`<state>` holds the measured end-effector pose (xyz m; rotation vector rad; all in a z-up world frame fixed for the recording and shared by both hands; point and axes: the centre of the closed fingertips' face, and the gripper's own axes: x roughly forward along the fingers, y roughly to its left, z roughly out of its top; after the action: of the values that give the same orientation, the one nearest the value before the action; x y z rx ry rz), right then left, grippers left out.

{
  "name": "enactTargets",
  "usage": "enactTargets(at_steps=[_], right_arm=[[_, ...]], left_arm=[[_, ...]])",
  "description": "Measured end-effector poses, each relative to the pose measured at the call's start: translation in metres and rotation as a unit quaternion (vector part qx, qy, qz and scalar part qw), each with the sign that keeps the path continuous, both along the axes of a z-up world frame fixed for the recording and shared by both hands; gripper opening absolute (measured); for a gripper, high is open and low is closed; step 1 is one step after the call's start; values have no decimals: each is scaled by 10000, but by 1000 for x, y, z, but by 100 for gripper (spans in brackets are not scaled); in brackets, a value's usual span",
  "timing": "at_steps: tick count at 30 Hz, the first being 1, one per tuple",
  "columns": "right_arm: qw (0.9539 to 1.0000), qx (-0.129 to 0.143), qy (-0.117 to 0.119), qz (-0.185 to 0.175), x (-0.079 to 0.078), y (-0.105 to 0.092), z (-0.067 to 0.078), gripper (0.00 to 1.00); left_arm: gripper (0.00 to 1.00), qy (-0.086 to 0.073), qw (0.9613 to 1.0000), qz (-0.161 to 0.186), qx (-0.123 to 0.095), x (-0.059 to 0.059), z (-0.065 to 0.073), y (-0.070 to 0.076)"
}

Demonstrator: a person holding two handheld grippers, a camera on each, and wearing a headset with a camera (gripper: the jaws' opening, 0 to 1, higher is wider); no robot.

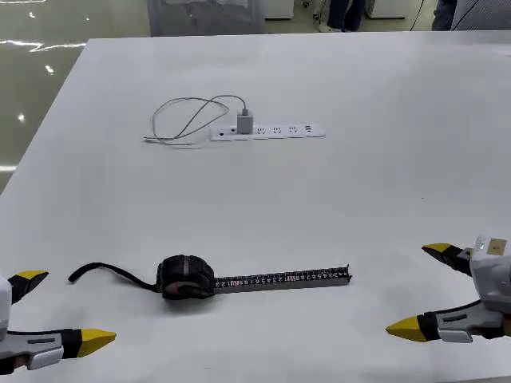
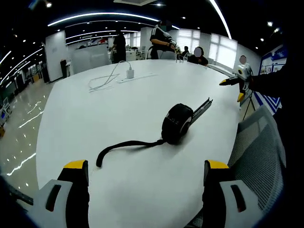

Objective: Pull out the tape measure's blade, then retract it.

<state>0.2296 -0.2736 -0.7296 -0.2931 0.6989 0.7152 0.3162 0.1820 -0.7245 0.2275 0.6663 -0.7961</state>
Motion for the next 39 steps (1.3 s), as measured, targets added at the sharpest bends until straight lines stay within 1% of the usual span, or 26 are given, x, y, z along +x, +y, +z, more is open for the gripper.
enactTargets(at_steps=[3,5,7,9,12,15,16,17,18,20,23,25,30,34,37,39], right_arm=[[10000,79,-10,-35,-5,-5,3,99],[9999,101,-6,-99,-6,-9,3,99],[9999,55,16,-97,-8,-15,1,99],[10000,20,34,-81,-12,-17,0,99],[10000,-43,-14,-33,-16,-22,-1,99],[9999,-43,91,-90,-21,-28,-4,99],[9999,-46,77,-89,-23,-28,-4,99],[9999,-62,61,-97,-23,-29,-3,99],[9999,-69,56,-121,-24,-31,-2,99],[9999,-95,58,-106,-26,-32,-2,99],[9998,-145,72,-103,-29,-36,-1,99],[9998,-147,78,-129,-30,-38,-1,99],[9996,-187,110,-169,-33,-45,-3,99],[9997,-185,103,-157,-33,-44,-2,99],[9997,-179,91,-152,-33,-44,-1,99],[9997,-196,82,-148,-32,-44,-1,99]], left_arm=[[99,-28,10000,-13,71,-2,-1,4],[99,31,10000,-16,62,-5,-1,5],[99,-14,9999,-43,136,-6,-2,8],[99,10,9999,-45,132,-8,-2,9],[99,34,9999,-28,117,-10,-2,11],[99,38,9999,-52,120,-13,-3,12],[99,50,9998,-69,200,-15,-5,13],[99,76,9989,-98,449,-16,-10,19],[99,125,9986,-137,490,-19,-14,17],[99,130,9994,-106,311,-20,-11,14],[99,106,9994,-94,331,-20,-10,15],[99,107,9995,-81,269,-21,-9,14],[99,95,9997,-59,225,-20,-8,13],[99,75,9997,-60,234,-19,-7,13],[99,58,9995,-56,315,-17,-8,13],[99,92,9994,-36,328,-16,-9,14]])
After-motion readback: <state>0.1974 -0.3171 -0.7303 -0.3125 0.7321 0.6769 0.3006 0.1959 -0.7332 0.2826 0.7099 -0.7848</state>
